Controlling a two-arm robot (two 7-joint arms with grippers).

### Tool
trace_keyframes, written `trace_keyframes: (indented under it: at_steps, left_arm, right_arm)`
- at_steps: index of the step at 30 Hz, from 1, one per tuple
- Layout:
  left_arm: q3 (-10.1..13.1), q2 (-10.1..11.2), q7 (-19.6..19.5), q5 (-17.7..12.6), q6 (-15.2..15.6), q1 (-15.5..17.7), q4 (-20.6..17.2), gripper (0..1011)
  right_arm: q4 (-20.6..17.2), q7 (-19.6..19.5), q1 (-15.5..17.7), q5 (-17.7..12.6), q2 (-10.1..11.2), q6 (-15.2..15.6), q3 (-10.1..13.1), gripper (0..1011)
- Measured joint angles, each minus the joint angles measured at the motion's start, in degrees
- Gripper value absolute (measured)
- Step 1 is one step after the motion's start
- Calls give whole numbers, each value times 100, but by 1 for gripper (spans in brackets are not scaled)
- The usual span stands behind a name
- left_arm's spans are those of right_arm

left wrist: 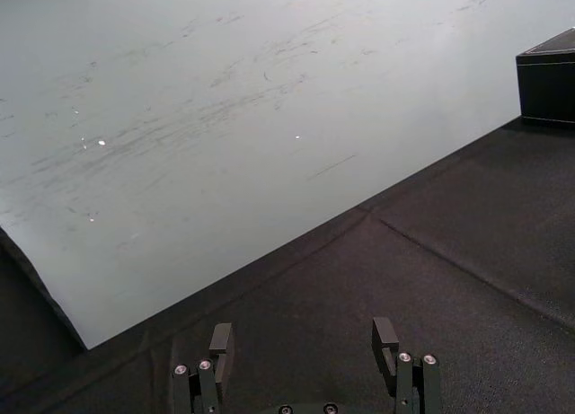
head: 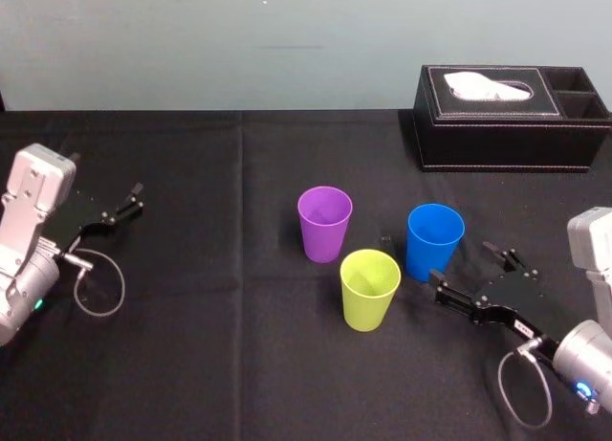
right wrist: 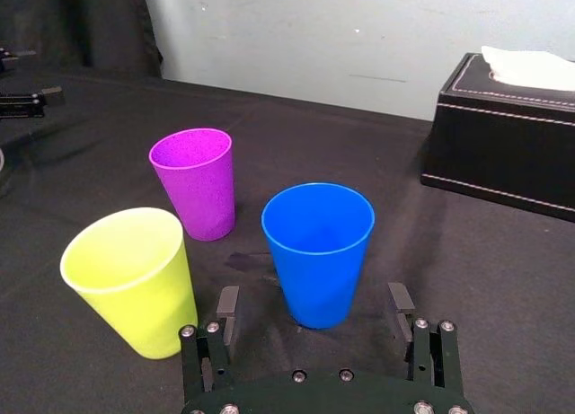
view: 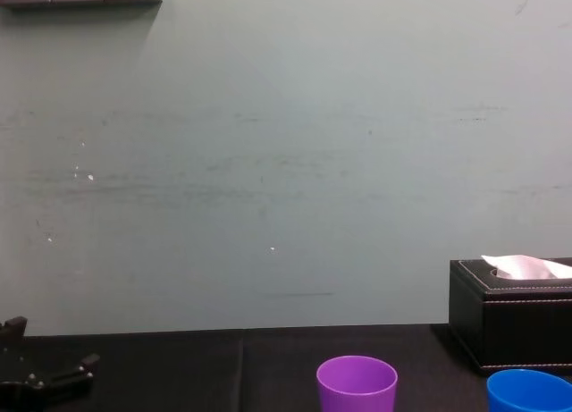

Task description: Stack the three plastic cups sequentially using one hand.

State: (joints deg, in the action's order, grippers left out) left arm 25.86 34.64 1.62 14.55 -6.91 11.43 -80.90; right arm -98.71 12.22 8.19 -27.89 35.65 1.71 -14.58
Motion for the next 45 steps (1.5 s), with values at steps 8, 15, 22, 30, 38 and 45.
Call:
trace_keyframes:
  at_steps: [8, 15, 22, 30, 38, 45]
  left_arm:
    - [0, 0, 0, 0, 0, 0, 0, 1011]
    - [0, 0, 0, 0, 0, 0, 0, 1012]
    - [0, 0, 0, 0, 0, 0, 0, 1012]
    - [0, 0, 0, 0, 0, 0, 0, 1011]
    - [0, 0, 0, 0, 0, 0, 0, 1011]
    - [0, 0, 0, 0, 0, 0, 0, 1011]
  right_arm:
    - [195, 35, -175, 152, -247, 28, -36, 1003]
    - [418, 56, -370, 367, -462, -15, -66, 1003]
    - [637, 98, -559, 524, -657, -25, -87, 1003]
    - [844, 157, -729, 661, -876, -53, -65, 1004]
    - [1036, 209, -921, 816, -1088, -63, -81, 1003]
    - [1109, 127, -999, 1016, -1213, -44, -92, 1003]
